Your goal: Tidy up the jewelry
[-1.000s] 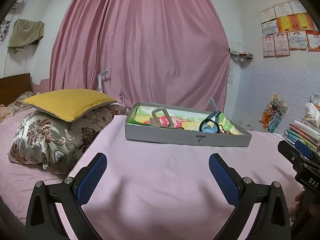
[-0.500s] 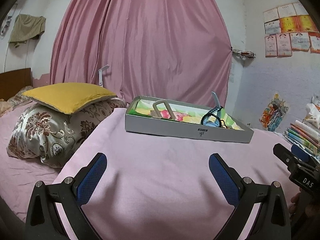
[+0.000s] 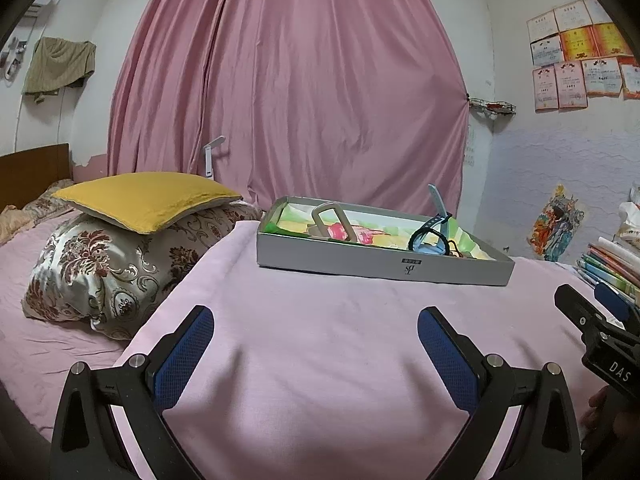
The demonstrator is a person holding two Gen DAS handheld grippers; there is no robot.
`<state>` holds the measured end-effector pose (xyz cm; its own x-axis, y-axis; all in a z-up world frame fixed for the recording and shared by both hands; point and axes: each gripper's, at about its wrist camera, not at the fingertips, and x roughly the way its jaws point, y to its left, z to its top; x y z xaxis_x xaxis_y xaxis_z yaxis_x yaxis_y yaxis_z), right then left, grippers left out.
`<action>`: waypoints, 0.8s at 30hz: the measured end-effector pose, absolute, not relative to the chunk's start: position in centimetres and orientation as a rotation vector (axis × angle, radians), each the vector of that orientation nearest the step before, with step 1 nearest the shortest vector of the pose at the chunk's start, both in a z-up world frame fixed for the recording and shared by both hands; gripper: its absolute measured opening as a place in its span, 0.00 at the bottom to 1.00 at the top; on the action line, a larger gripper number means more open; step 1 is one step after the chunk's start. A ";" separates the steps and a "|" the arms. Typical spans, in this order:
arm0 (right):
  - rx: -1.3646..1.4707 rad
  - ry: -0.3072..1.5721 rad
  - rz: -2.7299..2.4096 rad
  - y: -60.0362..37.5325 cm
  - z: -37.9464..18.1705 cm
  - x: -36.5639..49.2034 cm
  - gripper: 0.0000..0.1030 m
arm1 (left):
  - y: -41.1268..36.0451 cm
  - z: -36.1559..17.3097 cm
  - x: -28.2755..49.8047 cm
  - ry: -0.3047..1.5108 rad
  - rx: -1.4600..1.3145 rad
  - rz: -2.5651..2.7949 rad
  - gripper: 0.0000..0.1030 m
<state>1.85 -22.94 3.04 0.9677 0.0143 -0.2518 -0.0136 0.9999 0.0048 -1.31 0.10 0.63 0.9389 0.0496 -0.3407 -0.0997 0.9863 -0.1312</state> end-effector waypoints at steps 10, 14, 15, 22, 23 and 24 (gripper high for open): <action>-0.002 0.257 0.013 -22.8 2.9 1.9 0.98 | 0.0 0.6 -1.2 0.340 -0.133 0.083 0.99; -0.002 0.256 0.013 -22.9 2.9 1.9 0.98 | 0.0 0.6 -1.2 0.341 -0.132 0.082 0.99; -0.002 0.256 0.013 -22.9 2.9 1.9 0.98 | 0.0 0.6 -1.2 0.341 -0.132 0.083 0.99; -0.002 0.257 0.013 -22.9 2.9 1.9 0.98 | 0.0 0.6 -1.2 0.341 -0.131 0.083 0.99; -0.002 0.256 0.014 -22.9 2.9 1.9 0.98 | 0.0 0.6 -1.2 0.341 -0.131 0.083 0.99; -0.002 0.256 0.013 -22.9 2.9 1.9 0.98 | 0.0 0.6 -1.2 0.341 -0.131 0.083 0.99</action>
